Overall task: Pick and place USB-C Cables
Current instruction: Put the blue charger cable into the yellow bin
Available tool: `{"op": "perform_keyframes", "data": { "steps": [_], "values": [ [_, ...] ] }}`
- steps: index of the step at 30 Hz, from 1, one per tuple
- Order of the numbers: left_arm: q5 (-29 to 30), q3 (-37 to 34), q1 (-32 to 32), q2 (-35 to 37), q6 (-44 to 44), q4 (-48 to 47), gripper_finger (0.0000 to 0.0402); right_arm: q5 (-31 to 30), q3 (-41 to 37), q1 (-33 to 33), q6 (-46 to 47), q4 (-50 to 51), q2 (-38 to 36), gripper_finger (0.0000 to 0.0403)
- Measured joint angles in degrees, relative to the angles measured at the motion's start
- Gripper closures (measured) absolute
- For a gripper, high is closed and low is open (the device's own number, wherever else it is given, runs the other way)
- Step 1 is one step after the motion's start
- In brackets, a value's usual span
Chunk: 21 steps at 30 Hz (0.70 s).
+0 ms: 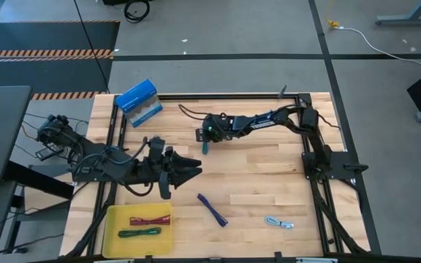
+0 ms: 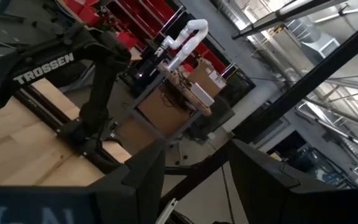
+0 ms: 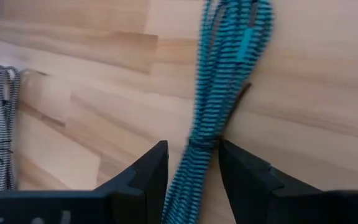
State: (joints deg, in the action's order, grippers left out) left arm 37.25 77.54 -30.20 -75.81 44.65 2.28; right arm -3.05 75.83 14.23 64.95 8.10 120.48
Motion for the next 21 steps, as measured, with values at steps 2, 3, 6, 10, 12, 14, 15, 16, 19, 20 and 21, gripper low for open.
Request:
{"op": "perform_keyframes", "data": {
  "steps": [2, 3, 6, 10, 12, 14, 15, 16, 19, 20, 21],
  "values": [
    [0.0, 0.0, -0.3, 0.0, 0.5, 0.0, 0.0218, -1.2, -0.1, -0.5, -1.7, -0.9, -0.2, 0.0252],
    [0.1, 0.0, -0.3, 0.0, 1.1, -0.1, 0.0218, -1.5, -0.1, -0.6, -2.2, -1.0, -0.2, 0.0252],
    [0.4, 0.0, -0.3, 0.0, 1.5, -0.4, 0.0218, -0.2, -0.1, -0.7, -3.5, -0.6, -0.2, 0.0255],
    [0.7, 0.0, -0.2, 0.0, 2.0, 0.2, 0.0218, 2.2, 0.0, -1.5, -5.6, -0.2, 0.2, 0.0263],
    [0.6, 0.0, -0.2, 0.0, 2.6, 0.2, 0.0218, 2.5, 0.0, -2.4, -7.7, -0.2, 0.2, 0.0266],
    [0.6, 0.0, -0.2, 0.0, 2.7, 0.1, 0.0218, 3.0, 0.0, -3.1, -9.8, 0.2, 0.1, 0.0269],
    [0.6, 0.0, -0.3, 0.0, 2.7, 0.1, 0.0218, 3.2, 0.0, -3.3, -10.8, 0.4, 0.1, 0.0270],
    [0.6, 0.0, -0.3, 0.0, 2.7, 0.1, 0.0218, 3.7, 0.0, -3.3, -11.3, 0.7, 0.1, 0.0270],
    [0.6, 0.0, -0.2, 0.0, 3.0, 0.1, 0.0218, 4.5, 0.0, -3.4, -12.2, 1.9, 0.1, 0.0270],
    [0.6, 0.0, -0.2, 0.0, 3.3, 0.1, 0.0218, 4.5, 0.0, -3.5, -12.9, 2.1, 0.1, 0.0270],
    [0.6, 0.0, -0.2, 0.0, 4.1, -0.2, 0.0218, 4.4, 0.0, -3.7, -13.9, 2.2, 0.1, 0.0270]
  ]
}}
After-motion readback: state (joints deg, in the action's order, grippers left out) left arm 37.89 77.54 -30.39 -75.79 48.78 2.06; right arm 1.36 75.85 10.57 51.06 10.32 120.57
